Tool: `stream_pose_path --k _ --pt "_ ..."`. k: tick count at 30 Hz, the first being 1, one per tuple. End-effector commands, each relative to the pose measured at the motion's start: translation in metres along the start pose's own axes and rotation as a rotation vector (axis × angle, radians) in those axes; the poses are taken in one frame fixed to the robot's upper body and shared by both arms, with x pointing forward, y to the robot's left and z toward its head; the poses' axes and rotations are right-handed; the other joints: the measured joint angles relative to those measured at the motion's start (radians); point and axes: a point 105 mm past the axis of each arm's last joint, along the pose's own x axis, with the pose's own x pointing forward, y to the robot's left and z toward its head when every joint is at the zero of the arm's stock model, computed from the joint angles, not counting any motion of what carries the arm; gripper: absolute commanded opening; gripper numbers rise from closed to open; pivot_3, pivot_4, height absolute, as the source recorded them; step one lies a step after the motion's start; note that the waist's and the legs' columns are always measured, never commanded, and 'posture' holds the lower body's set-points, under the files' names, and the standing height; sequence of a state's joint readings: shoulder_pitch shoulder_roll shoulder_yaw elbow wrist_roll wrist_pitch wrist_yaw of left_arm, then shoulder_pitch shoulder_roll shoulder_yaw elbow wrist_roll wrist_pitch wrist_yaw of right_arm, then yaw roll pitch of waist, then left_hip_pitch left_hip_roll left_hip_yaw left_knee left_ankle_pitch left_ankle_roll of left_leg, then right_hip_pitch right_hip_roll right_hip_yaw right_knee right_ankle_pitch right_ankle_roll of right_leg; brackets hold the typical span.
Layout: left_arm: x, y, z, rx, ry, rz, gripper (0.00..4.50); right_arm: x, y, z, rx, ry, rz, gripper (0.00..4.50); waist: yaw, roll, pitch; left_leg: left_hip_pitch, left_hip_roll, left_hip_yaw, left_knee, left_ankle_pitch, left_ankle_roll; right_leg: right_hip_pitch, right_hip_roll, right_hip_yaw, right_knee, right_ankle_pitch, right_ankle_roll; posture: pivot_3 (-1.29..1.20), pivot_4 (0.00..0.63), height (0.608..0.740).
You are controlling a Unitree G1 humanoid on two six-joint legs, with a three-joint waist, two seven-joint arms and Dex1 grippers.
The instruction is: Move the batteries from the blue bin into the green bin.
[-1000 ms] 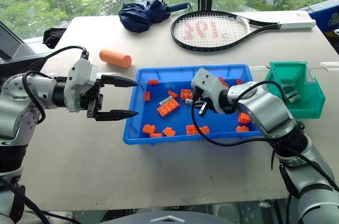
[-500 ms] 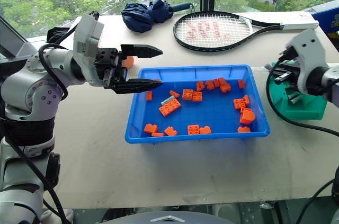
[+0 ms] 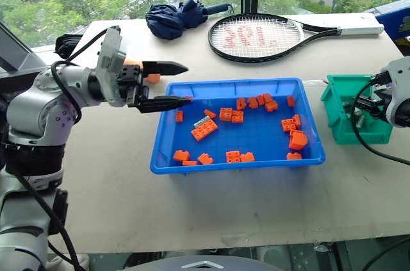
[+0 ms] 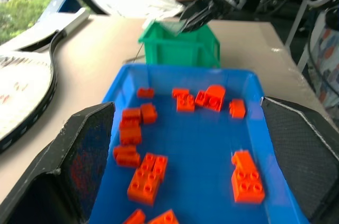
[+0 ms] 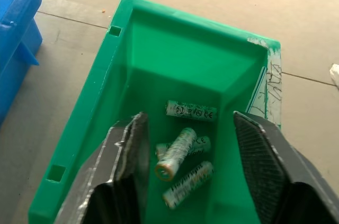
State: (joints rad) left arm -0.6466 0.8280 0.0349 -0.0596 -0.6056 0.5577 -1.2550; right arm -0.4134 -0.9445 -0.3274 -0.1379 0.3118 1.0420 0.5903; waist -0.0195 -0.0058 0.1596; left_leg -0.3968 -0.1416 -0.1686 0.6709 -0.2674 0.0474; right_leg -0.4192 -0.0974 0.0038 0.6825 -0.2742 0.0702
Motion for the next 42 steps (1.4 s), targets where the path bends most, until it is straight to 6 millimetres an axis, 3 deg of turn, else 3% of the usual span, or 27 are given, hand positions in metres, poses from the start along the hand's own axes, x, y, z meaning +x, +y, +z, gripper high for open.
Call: stream_pose_path --k 1,5,9,16,23,30,33,39,42 --pt "-0.039 0.012 -0.003 0.071 0.078 0.113 4.50 -0.001 0.056 0.055 -0.068 -0.184 0.208 3.14 -0.007 0.000 0.000 0.000 0.000 0.000 0.000 0.000 0.000 0.000 0.000 0.000 0.000 0.000 0.000 0.00 0.150 0.740" --pt "-0.067 0.017 -0.015 0.060 0.155 0.184 4.50 0.000 0.150 0.077 -0.112 -0.249 0.564 3.14 -0.022 0.000 0.000 0.001 0.004 0.000 -0.001 0.000 -0.001 0.000 0.004 0.000 -0.002 0.001 -0.002 0.00 0.150 0.740" --pt "-0.084 0.012 -0.030 0.033 0.226 0.197 4.50 0.008 0.224 0.087 -0.180 -0.283 0.755 3.14 -0.019 0.000 0.000 -0.001 0.004 0.000 -0.002 0.000 0.000 -0.001 0.004 0.000 -0.004 0.001 -0.002 0.00 0.150 0.740" --pt "-0.091 0.001 -0.044 0.009 0.273 0.203 4.50 0.026 0.308 0.086 -0.374 -0.297 0.912 3.14 -0.021 0.000 0.000 -0.002 0.004 -0.001 0.000 0.000 -0.001 -0.002 0.004 -0.001 -0.002 0.001 -0.002 0.00 0.150 0.740" --pt "-0.088 -0.004 -0.043 0.007 0.258 0.207 4.50 0.039 0.351 0.081 -0.429 -0.281 0.992 3.14 -0.025 -0.001 0.000 -0.002 0.004 -0.001 -0.001 0.000 -0.001 -0.002 0.004 -0.001 -0.002 0.002 -0.003 0.00 0.150 0.740" --pt "-0.084 -0.004 -0.042 0.011 0.249 0.208 4.50 0.057 0.373 0.069 -0.470 -0.271 0.962 3.14 -0.031 0.000 0.000 -0.001 0.005 -0.001 -0.001 0.001 -0.002 -0.003 0.006 0.000 -0.001 0.002 -0.003 0.00 0.150 0.740" --pt "-0.082 -0.004 -0.041 0.012 0.243 0.204 4.50 0.059 0.373 0.061 -0.513 -0.268 0.954 3.14 -0.032 0.000 0.000 -0.001 0.005 -0.001 -0.001 0.001 -0.002 -0.004 0.006 0.000 -0.001 0.002 -0.003 0.00 0.150 0.740" --pt "-0.080 -0.005 -0.042 0.010 0.239 0.198 4.50 0.060 0.355 0.051 -0.532 -0.223 0.927 3.14 -0.037 0.000 0.000 -0.001 0.005 -0.001 -0.001 0.001 -0.002 -0.004 0.006 0.000 -0.001 0.002 -0.003 0.00 0.150 0.740" --pt "-0.078 -0.005 -0.042 0.010 0.237 0.195 4.50 0.056 0.350 0.056 -0.510 -0.245 0.921 3.14 -0.040 0.000 0.000 -0.001 0.005 -0.002 -0.001 0.001 -0.002 -0.004 0.006 0.000 -0.001 0.002 -0.003 0.00 0.150 0.740"
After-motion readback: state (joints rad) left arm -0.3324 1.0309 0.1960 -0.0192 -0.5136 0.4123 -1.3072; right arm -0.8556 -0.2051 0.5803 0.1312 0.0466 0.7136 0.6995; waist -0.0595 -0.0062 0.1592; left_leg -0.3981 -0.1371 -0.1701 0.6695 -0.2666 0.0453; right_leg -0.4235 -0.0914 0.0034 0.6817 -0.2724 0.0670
